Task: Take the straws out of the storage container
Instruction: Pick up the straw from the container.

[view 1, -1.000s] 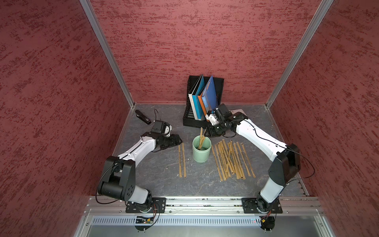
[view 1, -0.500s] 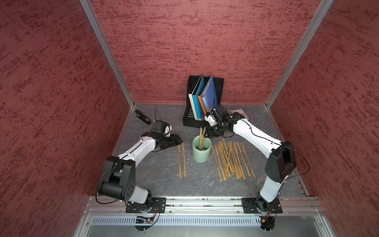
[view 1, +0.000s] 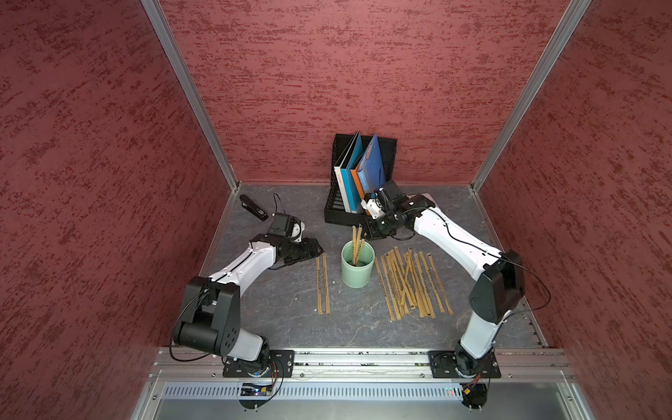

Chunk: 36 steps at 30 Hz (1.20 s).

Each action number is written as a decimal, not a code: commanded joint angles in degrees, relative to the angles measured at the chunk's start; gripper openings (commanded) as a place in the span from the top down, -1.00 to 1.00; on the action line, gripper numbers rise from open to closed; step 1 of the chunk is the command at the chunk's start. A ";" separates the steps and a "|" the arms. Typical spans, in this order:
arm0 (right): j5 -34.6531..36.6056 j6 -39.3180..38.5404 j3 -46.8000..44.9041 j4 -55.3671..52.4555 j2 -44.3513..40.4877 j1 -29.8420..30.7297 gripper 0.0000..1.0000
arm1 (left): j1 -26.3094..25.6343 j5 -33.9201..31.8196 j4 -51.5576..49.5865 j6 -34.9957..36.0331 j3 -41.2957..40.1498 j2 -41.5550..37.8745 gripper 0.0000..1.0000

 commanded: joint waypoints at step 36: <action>19.38 -5.29 26.08 -29.35 -16.03 0.20 0.95 | 0.36 1.44 2.63 -1.34 0.67 -2.67 -0.70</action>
